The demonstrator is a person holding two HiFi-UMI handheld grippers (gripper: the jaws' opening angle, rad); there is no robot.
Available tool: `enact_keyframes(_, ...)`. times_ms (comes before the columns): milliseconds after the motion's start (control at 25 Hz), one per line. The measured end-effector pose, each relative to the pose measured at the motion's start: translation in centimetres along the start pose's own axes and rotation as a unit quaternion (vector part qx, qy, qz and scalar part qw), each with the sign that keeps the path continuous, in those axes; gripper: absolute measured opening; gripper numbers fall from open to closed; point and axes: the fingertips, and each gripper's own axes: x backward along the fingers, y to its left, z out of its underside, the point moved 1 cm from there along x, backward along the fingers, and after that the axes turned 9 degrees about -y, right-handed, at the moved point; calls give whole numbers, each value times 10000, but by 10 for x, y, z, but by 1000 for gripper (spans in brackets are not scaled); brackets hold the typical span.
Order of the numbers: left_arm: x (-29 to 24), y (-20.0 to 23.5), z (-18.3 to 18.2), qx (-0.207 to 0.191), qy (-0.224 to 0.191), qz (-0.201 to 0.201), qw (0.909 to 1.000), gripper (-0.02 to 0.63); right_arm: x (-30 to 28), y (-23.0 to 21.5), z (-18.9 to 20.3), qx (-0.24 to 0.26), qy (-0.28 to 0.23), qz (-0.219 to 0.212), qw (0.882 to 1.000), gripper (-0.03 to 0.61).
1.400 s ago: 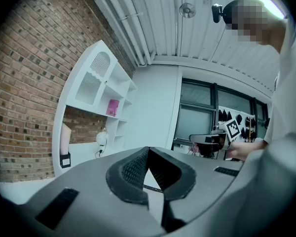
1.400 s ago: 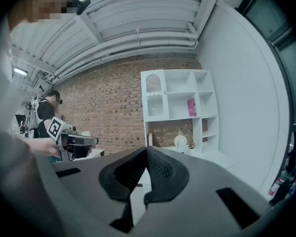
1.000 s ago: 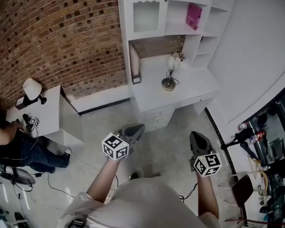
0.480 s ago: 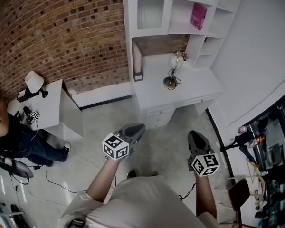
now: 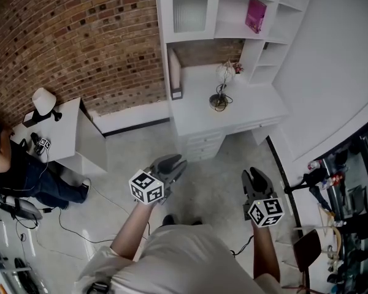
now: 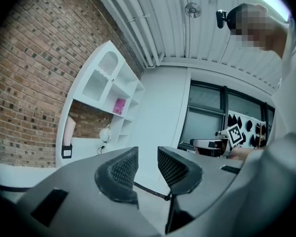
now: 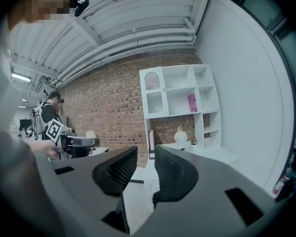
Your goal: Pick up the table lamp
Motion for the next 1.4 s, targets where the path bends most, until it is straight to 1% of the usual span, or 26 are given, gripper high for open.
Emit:
enact_keyframes(160, -8, -11, 5, 43, -57, -3, 10000, 137, 6, -16, 1, 1, 2, -55, 10000, 132)
enact_keyframes(360, -16, -19, 13, 54, -49, -147, 9999, 146, 10, -33, 2, -22, 0, -143, 9999, 135)
enact_keyframes(600, -22, -26, 19, 88, -65, -313, 9995, 146, 10, -40, 6, -104, -19, -236, 9997, 135)
enact_keyframes(800, -25, -27, 28, 120, 40, -360, 9993, 146, 5, -41, 13, -123, 48, -320, 9994, 135)
enact_keyframes(1080, -35, -4, 28, 162, 82, -338, 9993, 147, -20, -43, 23, -147, 163, -290, 9993, 135)
enact_keyframes(1400, -65, 55, 29, 313, 133, -286, 9990, 147, -76, -61, 35, -168, 344, -142, 9992, 135)
